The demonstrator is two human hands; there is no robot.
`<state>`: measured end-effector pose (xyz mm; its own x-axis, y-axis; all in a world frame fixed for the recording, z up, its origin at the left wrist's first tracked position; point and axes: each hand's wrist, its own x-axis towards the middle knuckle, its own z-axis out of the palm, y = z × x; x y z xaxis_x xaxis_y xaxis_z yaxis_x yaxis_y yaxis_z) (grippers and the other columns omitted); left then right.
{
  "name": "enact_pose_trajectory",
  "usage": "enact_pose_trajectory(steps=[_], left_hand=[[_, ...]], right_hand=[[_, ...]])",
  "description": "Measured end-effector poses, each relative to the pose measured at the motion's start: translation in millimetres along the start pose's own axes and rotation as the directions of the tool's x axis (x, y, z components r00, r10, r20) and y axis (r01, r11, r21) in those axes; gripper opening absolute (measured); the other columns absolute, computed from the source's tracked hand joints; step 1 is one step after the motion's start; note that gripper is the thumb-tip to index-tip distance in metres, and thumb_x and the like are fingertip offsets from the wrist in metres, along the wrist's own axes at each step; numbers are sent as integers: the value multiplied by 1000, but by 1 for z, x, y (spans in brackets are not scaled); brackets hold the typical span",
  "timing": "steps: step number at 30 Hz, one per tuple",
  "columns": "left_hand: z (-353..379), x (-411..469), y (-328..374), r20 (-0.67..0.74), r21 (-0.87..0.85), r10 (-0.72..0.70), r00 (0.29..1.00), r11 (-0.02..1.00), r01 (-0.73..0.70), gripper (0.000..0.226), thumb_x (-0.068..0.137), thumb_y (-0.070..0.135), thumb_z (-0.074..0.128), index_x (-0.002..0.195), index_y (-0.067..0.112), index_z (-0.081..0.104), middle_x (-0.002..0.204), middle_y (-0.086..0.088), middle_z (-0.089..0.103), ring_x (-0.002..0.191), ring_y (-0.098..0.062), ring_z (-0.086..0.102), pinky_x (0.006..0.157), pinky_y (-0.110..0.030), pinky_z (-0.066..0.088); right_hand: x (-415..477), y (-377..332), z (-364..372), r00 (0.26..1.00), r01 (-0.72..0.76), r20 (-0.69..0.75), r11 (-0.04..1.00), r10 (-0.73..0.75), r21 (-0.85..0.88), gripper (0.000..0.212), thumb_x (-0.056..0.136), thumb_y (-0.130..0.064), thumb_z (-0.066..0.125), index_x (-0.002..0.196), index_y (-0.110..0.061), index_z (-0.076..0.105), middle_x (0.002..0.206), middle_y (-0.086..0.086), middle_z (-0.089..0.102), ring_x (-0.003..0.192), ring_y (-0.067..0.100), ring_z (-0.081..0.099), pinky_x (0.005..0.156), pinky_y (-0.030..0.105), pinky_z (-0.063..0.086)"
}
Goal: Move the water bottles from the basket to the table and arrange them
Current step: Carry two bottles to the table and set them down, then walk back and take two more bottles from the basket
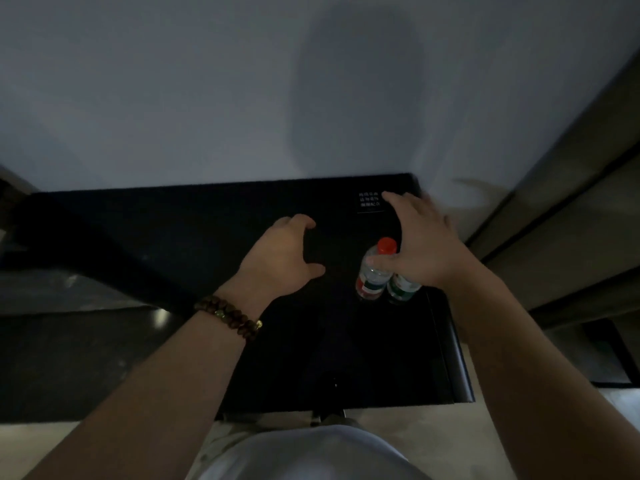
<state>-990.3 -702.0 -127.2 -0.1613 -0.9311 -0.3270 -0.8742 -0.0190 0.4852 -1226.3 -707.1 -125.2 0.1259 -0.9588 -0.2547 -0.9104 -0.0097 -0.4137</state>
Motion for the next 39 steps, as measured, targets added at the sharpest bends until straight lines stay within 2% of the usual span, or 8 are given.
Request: enact_pose_trajectory(steps=[5, 8, 16, 20, 23, 31, 35, 39], left_hand=[[-38, -53, -53, -66, 87, -206, 976, 973, 212, 90, 85, 39, 80, 157, 28, 27, 160, -4, 33, 125, -22, 56, 105, -42, 51], [-53, -95, -95, -154, 68, -307, 939, 945, 320, 95, 85, 43, 80, 159, 26, 24, 161, -4, 31, 133, -25, 51, 108, -44, 49], [-94, -223, -230, -354, -76, -586, 729, 795, 602, 99, 80, 45, 83, 159, 27, 25, 161, -3, 32, 138, -27, 47, 108, -46, 49], [-107, -276, -317, -378, -157, -643, 666, 753, 639, 103, 77, 51, 84, 159, 26, 28, 160, -2, 35, 137, -28, 48, 106, -47, 50], [-118, -306, -389, -376, -202, -679, 631, 725, 659, 104, 77, 53, 84, 159, 26, 26, 161, -3, 33, 133, -29, 52, 102, -48, 53], [-170, -397, -597, -303, -248, -675, 673, 738, 628, 93, 83, 48, 80, 155, 21, 29, 156, -2, 36, 135, -25, 48, 108, -43, 48], [-204, -462, -668, -256, -269, -737, 625, 676, 686, 95, 86, 52, 76, 159, 22, 23, 161, -2, 31, 139, -25, 45, 108, -42, 48], [-219, -507, -727, -245, -334, -792, 559, 611, 718, 95, 87, 52, 75, 160, 21, 22, 163, -2, 29, 142, -25, 43, 111, -41, 46]], right_hand=[[12, -80, 27, 980, 191, 86, 971, -180, -145, 108, 84, -58, 74, 163, -31, 5, 172, 6, 3, 158, 27, -9, 125, 60, -1], [19, -135, 51, 947, 311, 146, 932, -287, -184, 107, 87, -58, 71, 164, -27, 3, 172, 8, 3, 158, 28, -8, 126, 58, 0], [10, -307, 119, 814, 568, 355, 759, -460, -319, 109, 88, -58, 70, 164, -24, 0, 172, 10, 5, 158, 32, -2, 126, 60, 8], [0, -396, 159, 751, 653, 427, 664, -504, -365, 107, 89, -58, 68, 164, -26, -1, 172, 9, 4, 158, 31, -1, 126, 59, 8], [-6, -468, 199, 735, 673, 443, 632, -513, -385, 106, 90, -57, 68, 164, -26, -1, 172, 8, 5, 158, 30, 0, 126, 57, 8], [-30, -685, 337, 719, 672, 499, 667, -484, -323, 101, 92, -53, 69, 164, -27, 3, 172, 3, 10, 159, 25, 6, 127, 54, 13], [-61, -783, 381, 659, 712, 554, 659, -508, -243, 98, 93, -52, 68, 164, -27, 6, 171, 2, 13, 158, 24, 8, 127, 53, 16], [-78, -856, 425, 597, 779, 557, 582, -577, -233, 96, 92, -57, 65, 164, -24, 10, 169, 5, 20, 157, 24, 15, 124, 51, 23]])
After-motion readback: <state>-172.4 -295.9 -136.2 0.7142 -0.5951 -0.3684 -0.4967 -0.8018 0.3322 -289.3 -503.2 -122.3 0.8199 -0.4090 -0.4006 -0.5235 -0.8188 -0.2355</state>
